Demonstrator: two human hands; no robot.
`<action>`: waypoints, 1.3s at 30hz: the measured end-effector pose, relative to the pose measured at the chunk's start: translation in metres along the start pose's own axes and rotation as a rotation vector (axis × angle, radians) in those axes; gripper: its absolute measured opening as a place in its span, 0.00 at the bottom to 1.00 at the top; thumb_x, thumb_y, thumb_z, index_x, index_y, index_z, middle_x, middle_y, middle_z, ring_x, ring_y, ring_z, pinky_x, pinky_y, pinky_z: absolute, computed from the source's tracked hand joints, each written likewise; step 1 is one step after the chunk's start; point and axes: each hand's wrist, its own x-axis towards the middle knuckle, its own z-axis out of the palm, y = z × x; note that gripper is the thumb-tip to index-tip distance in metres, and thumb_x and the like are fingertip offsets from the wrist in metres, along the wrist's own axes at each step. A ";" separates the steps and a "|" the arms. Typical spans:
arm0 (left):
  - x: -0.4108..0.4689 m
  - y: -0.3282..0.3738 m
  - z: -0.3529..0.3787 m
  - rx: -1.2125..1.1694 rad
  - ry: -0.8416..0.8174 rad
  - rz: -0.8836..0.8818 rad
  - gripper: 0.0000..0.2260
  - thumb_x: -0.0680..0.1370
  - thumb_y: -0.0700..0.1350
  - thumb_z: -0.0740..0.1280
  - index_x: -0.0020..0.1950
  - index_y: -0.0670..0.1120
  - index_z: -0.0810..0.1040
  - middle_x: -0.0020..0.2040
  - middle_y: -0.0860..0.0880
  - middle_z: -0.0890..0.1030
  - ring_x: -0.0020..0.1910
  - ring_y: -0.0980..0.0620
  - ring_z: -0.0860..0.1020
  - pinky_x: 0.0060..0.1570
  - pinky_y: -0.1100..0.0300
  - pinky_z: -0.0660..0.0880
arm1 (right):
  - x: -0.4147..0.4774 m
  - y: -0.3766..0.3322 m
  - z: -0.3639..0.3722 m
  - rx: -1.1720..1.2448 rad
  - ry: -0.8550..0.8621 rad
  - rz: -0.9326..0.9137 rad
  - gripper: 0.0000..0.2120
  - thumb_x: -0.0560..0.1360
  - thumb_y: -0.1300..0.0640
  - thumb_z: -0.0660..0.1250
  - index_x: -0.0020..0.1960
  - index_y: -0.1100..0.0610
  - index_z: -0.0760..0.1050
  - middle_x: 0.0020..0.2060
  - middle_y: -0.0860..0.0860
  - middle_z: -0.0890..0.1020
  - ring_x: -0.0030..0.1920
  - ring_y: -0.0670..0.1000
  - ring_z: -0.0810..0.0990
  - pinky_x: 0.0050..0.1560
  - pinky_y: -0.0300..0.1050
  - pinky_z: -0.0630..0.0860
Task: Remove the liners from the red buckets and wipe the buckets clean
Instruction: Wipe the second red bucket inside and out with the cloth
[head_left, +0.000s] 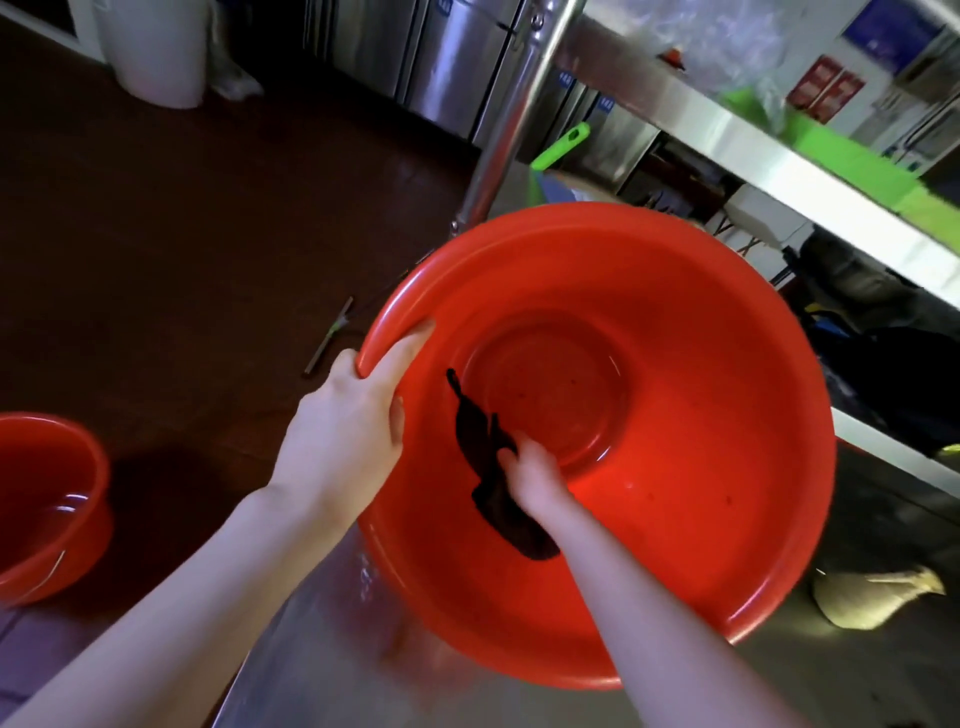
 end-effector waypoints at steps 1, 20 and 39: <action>0.001 0.004 0.000 0.014 -0.001 0.008 0.28 0.82 0.45 0.58 0.78 0.63 0.50 0.52 0.48 0.69 0.38 0.53 0.75 0.35 0.63 0.74 | 0.000 0.006 -0.008 0.106 0.077 0.015 0.14 0.80 0.63 0.59 0.64 0.64 0.73 0.60 0.65 0.78 0.61 0.64 0.76 0.57 0.50 0.70; 0.040 0.080 0.017 0.230 0.112 -0.012 0.30 0.79 0.43 0.63 0.75 0.66 0.57 0.47 0.49 0.69 0.35 0.47 0.75 0.34 0.50 0.79 | 0.088 0.073 -0.015 -0.726 -0.032 -0.455 0.33 0.80 0.42 0.54 0.79 0.43 0.41 0.79 0.47 0.40 0.78 0.58 0.41 0.72 0.69 0.44; 0.035 0.094 0.023 0.346 0.136 -0.073 0.31 0.78 0.44 0.61 0.75 0.68 0.54 0.45 0.48 0.69 0.32 0.44 0.75 0.34 0.49 0.78 | 0.142 0.032 -0.024 -0.755 0.124 -0.665 0.38 0.73 0.43 0.67 0.77 0.39 0.51 0.79 0.42 0.45 0.78 0.54 0.45 0.73 0.68 0.47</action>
